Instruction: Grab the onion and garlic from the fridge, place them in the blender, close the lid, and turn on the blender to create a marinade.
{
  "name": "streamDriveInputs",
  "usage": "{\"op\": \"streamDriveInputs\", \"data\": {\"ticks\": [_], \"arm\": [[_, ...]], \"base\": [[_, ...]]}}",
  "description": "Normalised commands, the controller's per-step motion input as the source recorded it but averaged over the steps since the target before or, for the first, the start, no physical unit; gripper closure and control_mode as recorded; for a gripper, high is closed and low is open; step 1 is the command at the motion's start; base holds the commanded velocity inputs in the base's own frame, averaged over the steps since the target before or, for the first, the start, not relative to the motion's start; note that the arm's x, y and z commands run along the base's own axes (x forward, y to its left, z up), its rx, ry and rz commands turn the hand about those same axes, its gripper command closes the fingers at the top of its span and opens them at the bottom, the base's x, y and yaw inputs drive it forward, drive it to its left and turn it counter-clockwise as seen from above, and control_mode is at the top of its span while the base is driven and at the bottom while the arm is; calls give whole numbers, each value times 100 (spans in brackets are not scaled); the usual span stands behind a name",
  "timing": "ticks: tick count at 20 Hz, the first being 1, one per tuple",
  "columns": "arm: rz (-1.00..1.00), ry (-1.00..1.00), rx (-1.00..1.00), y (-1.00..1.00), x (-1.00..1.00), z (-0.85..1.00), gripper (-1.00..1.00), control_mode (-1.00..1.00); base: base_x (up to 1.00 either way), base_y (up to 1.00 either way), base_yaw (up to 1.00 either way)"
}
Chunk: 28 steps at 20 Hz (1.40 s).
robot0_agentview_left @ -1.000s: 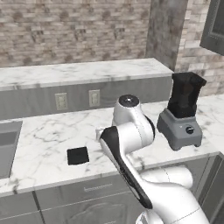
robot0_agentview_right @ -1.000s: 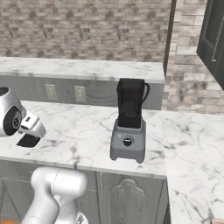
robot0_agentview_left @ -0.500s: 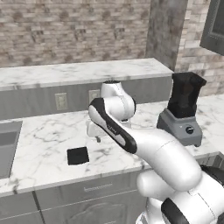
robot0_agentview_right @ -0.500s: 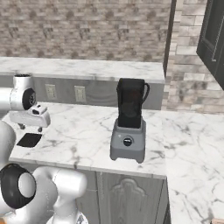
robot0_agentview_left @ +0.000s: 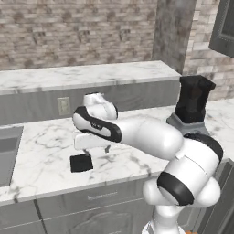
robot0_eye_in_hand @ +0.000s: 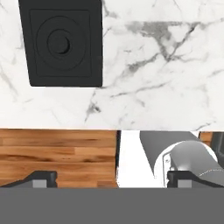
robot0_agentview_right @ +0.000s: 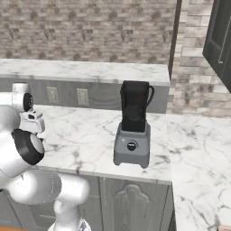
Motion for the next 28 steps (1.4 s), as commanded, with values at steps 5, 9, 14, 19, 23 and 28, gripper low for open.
{"op": "streamDriveInputs", "data": {"ticks": [5, 9, 14, 19, 23, 28], "arm": [[5, 6, -3, 54, 6, 0, -100, -100], [1, 4, -3, 34, 3, -18, -100, -100], [-4, -6, 0, -12, 7, -69, -100, -100], [-8, -7, 0, 0, 40, -28, -100, -100], [-9, -2, 0, 0, 43, -15, -100, -100], [-9, -2, 0, 6, 38, -23, -100, -100]], "base": [[0, 0, 0], [0, 0, 0], [0, 0, 0], [0, 0, 0], [0, 0, 0], [0, 0, 0]]}}
